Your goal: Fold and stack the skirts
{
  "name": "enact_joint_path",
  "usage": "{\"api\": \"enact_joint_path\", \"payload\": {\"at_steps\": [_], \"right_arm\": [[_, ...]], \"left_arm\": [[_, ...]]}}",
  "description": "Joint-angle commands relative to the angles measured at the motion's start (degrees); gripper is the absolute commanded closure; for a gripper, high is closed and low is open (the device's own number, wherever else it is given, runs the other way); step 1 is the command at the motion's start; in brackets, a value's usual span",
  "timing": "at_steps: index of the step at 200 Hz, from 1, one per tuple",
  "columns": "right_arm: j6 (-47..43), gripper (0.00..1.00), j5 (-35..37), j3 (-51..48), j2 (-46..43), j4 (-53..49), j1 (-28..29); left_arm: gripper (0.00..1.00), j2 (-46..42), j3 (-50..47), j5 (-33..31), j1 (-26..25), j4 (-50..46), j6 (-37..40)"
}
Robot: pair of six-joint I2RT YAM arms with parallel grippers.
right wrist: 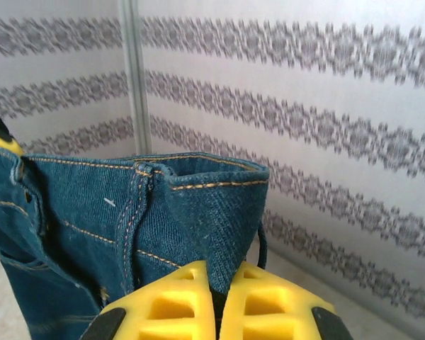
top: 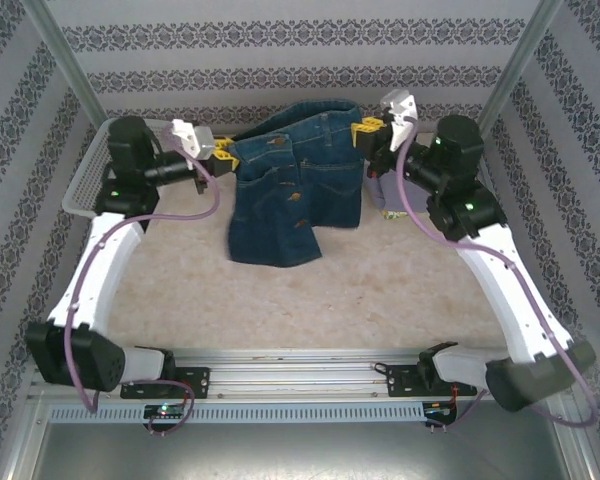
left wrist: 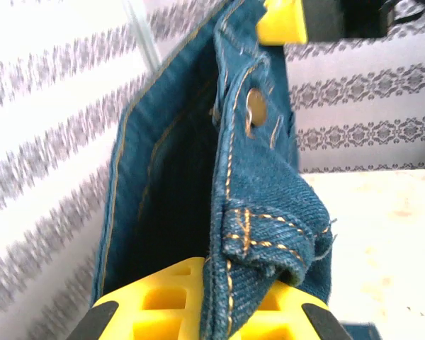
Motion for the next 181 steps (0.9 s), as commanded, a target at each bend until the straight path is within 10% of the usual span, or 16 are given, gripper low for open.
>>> {"api": "enact_joint_path", "payload": {"at_steps": [1,72,129,136,143,159,167,181], "right_arm": [[-3.13,1.00,1.44,0.36,-5.83,3.09,1.04],[-2.88,1.00,2.23,-5.90,-18.52,-0.52,4.91],[-1.97,1.00,8.10,-16.79,3.73,11.58,1.90],[-0.80,1.00,9.94,-16.80,9.05,13.64,1.09],[0.77,0.74,10.28,-15.02,14.48,13.79,0.47],[4.46,0.32,15.47,-8.06,24.73,7.98,0.15],[6.01,0.04,16.95,-6.05,27.31,5.58,0.07],[7.77,0.02,18.82,-7.60,27.27,6.17,0.36]], "left_arm": [[1.00,-2.11,6.51,4.88,0.64,-17.69,9.21],[1.00,-4.20,21.08,-7.50,0.69,-42.32,5.99],[1.00,25.61,37.42,-24.05,0.37,-63.22,11.50],[0.69,30.54,39.90,-29.03,0.34,-63.68,11.39],[0.34,35.78,42.73,-35.07,0.15,-63.28,10.46],[0.02,46.46,52.75,-41.58,0.38,-65.67,7.25],[0.00,50.39,58.34,-40.75,0.41,-67.98,4.81],[0.00,52.48,61.97,-40.33,0.38,-67.23,-1.21]]}}
